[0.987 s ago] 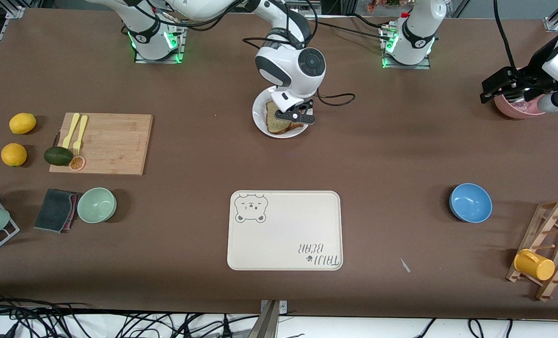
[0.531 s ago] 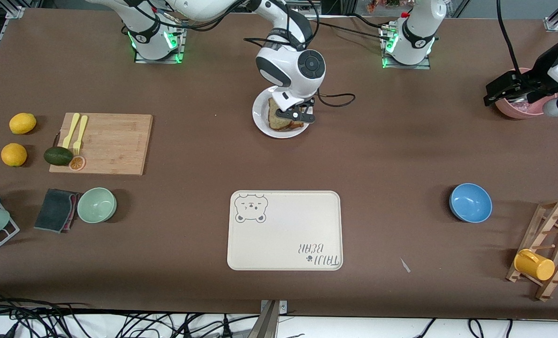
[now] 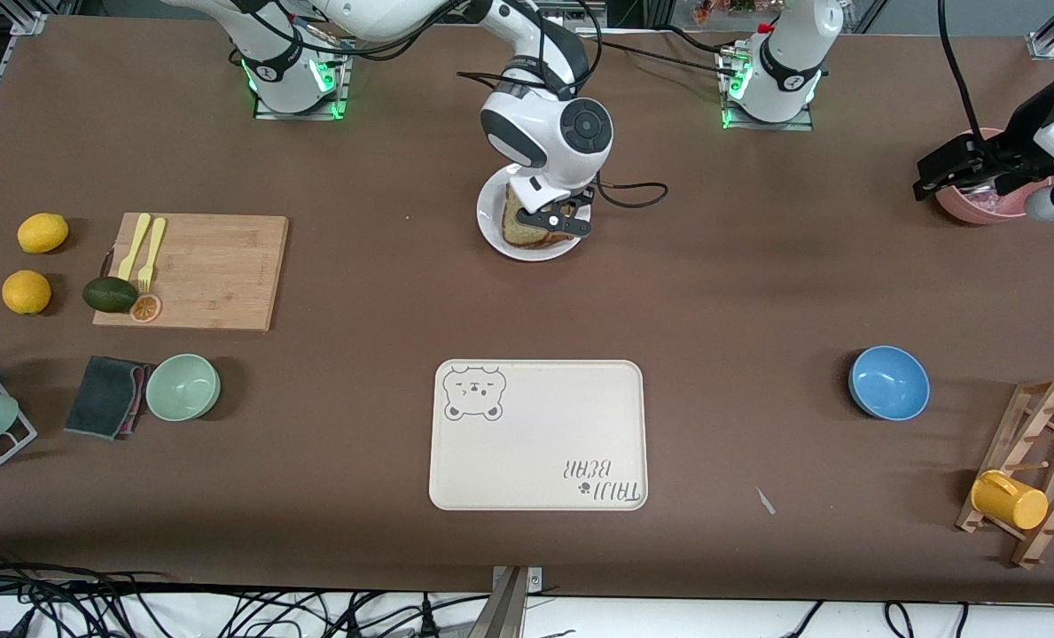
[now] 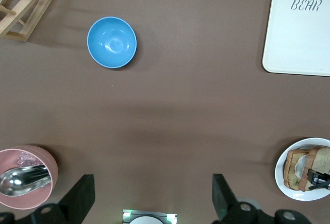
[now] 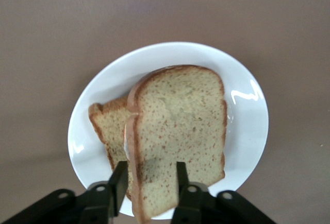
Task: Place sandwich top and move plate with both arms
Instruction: 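Open the right gripper and withdraw it while the left gripper moves out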
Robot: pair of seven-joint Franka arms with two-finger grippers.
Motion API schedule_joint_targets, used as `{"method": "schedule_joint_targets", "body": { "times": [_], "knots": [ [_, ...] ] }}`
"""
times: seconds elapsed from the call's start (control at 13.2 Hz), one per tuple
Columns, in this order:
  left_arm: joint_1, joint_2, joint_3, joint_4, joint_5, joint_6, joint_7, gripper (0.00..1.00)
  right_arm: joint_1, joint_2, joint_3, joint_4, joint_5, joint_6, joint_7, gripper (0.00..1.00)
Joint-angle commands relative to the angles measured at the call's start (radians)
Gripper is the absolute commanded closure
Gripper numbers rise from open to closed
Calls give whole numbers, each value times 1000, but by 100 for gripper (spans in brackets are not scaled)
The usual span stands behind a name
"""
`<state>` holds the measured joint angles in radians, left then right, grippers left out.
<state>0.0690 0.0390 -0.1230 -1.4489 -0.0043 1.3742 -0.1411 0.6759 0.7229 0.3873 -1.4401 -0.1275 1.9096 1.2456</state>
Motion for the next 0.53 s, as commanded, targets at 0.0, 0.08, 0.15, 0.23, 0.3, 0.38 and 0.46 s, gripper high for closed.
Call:
{"method": "schedule_joint_targets", "body": {
  "times": [0.0, 0.08, 0.15, 0.23, 0.3, 0.38, 0.46],
  "knots": [
    [17, 10, -3, 18, -14, -9, -3, 0, -60, -55, 1, 10, 20, -34, 29, 0],
    [31, 10, -3, 16, -16, -10, -3, 0, -94, -77, 1, 9, 22, -35, 14, 0],
    [43, 10, -3, 16, -16, -12, -2, 0, -128, -103, 1, 9, 20, -44, 8, 0],
    [43, 13, -3, 16, -16, -12, -2, 0, -157, -132, 1, 9, 19, -56, 2, 0],
    [43, 12, -4, 15, -16, -13, -3, 0, -189, -161, -2, 9, 20, -69, -23, 0],
    [43, 12, -4, 15, -16, -17, -3, 0, -231, -190, -5, 7, 20, -78, -56, 0],
    [44, 12, -4, 16, -16, -17, -3, 0, -267, -216, -8, 6, 20, -81, -80, 0]
  ]
}}
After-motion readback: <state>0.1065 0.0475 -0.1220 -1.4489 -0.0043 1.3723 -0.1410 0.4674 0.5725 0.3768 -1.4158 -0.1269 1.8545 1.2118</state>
